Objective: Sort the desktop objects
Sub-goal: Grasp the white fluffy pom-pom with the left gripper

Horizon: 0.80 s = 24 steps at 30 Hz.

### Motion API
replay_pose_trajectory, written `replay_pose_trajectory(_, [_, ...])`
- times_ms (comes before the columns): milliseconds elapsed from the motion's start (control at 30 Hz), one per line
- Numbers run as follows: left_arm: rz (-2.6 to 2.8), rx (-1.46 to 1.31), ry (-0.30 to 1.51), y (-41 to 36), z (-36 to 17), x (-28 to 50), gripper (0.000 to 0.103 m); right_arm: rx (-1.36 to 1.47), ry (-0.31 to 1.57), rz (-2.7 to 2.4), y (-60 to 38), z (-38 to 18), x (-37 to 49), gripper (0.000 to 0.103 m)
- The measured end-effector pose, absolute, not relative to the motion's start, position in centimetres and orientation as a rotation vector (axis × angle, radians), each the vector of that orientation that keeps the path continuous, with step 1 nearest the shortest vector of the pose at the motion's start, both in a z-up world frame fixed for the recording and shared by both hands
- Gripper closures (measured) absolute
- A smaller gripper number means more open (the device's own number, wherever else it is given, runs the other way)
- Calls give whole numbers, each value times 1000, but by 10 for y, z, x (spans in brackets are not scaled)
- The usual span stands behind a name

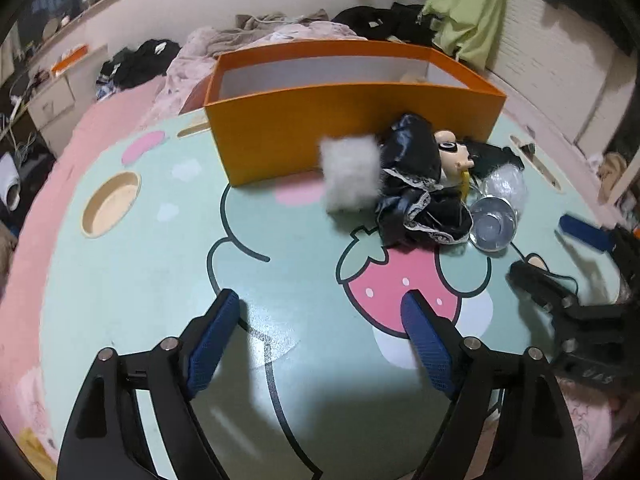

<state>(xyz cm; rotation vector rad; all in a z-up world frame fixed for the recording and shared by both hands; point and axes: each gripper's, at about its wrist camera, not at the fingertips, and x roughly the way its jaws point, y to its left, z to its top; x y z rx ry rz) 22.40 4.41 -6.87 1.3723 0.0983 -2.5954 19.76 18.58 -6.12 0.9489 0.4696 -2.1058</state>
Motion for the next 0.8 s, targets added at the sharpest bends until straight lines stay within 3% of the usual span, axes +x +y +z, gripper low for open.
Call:
replay_pose_trajectory(33, [-2594,1365,100,44,-70,224,18,961,450,-2096,186,-63,195,1])
replay_pose_trajectory(100, [-2583,1368,102,44,-73,224,0,993,425,-2080,187,-67,187,0])
replay_pose_trajectory(800, [-2578,1366,107,42,-74,223,0,967,417,-2087,192,-67,188,0])
